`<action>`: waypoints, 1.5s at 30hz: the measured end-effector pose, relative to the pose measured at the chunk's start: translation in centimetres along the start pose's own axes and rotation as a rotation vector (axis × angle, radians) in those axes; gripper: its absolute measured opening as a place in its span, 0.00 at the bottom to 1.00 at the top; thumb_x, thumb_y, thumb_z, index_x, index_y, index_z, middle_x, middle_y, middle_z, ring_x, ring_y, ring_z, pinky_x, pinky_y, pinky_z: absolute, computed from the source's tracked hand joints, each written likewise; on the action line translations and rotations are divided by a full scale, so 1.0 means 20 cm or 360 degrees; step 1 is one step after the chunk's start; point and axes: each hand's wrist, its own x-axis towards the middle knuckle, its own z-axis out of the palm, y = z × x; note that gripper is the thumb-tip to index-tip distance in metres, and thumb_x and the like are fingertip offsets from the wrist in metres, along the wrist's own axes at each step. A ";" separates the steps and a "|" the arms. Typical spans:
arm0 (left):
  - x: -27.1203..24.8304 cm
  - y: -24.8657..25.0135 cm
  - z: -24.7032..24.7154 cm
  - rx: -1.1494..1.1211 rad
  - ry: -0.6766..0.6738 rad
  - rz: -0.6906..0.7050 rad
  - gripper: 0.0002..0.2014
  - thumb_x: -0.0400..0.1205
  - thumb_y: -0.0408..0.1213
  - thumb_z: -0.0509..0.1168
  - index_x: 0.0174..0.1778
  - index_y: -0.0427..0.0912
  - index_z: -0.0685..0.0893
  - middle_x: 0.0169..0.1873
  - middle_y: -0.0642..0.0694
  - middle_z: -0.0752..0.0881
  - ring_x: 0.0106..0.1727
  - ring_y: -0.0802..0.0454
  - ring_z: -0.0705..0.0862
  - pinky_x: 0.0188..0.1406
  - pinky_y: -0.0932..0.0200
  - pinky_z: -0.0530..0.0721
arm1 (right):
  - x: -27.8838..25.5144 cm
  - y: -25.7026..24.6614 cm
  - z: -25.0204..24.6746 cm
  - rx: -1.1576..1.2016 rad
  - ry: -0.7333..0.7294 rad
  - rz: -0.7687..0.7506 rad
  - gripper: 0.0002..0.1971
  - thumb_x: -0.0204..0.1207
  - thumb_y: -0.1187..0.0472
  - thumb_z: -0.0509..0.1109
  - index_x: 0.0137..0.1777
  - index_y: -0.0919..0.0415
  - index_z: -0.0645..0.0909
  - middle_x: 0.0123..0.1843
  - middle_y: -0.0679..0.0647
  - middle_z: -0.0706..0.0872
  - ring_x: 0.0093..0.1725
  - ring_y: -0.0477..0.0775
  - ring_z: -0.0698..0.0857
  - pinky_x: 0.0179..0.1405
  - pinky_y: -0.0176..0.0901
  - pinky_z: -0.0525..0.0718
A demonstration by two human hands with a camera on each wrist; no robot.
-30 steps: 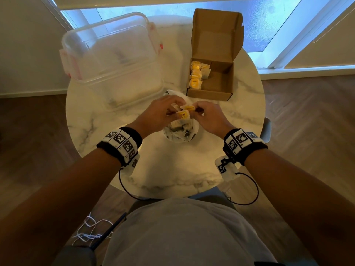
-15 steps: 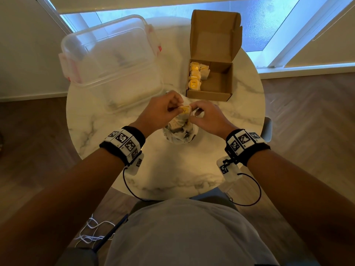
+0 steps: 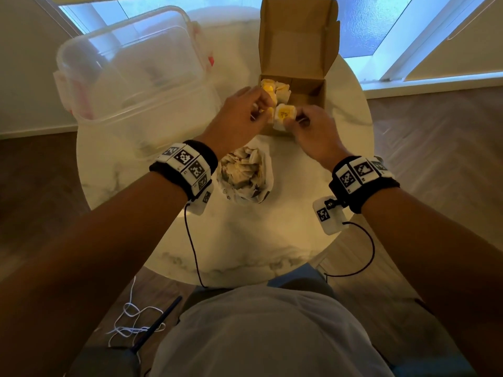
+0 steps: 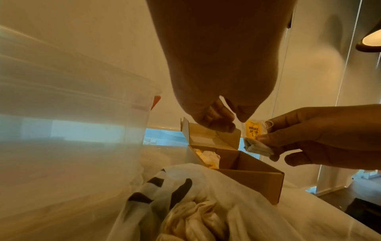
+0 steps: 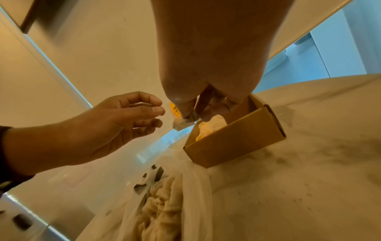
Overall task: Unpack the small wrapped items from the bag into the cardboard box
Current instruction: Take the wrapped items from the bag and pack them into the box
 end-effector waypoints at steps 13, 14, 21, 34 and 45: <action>0.09 -0.22 0.25 0.0274 -0.0178 0.0037 0.08 0.84 0.35 0.66 0.55 0.39 0.88 0.56 0.41 0.83 0.50 0.47 0.85 0.51 0.50 0.87 | 0.45 0.21 0.11 -0.0284 -0.0101 0.0249 0.11 0.82 0.56 0.70 0.58 0.58 0.89 0.54 0.54 0.90 0.48 0.50 0.83 0.43 0.33 0.72; 0.09 -0.22 0.25 0.0274 -0.0167 0.0045 0.08 0.84 0.34 0.66 0.55 0.38 0.88 0.55 0.41 0.83 0.49 0.47 0.85 0.51 0.51 0.87 | 0.47 0.22 0.12 -0.0246 -0.0113 0.0261 0.11 0.82 0.57 0.70 0.58 0.58 0.89 0.54 0.54 0.90 0.48 0.49 0.83 0.44 0.32 0.73; 0.10 -0.22 0.25 0.0263 -0.0166 0.0019 0.10 0.83 0.35 0.64 0.54 0.38 0.88 0.54 0.40 0.84 0.46 0.46 0.85 0.48 0.49 0.87 | 0.55 0.24 0.19 -0.0080 0.0073 0.0455 0.06 0.73 0.62 0.73 0.49 0.57 0.85 0.44 0.53 0.91 0.44 0.53 0.89 0.45 0.41 0.86; 0.09 -0.22 0.25 0.0261 -0.0168 -0.0002 0.09 0.83 0.33 0.66 0.55 0.38 0.88 0.54 0.41 0.84 0.46 0.48 0.84 0.47 0.51 0.87 | 0.53 0.23 0.20 -0.0212 -0.0025 0.0268 0.07 0.73 0.62 0.75 0.50 0.53 0.86 0.40 0.50 0.89 0.44 0.52 0.87 0.52 0.47 0.88; -0.04 -0.15 0.12 0.0194 -0.0053 0.0088 0.09 0.83 0.36 0.67 0.58 0.44 0.85 0.52 0.46 0.82 0.47 0.53 0.80 0.49 0.62 0.81 | 0.38 0.12 0.05 -0.0116 0.0191 0.0068 0.08 0.71 0.66 0.72 0.47 0.56 0.88 0.45 0.48 0.89 0.42 0.45 0.84 0.42 0.23 0.76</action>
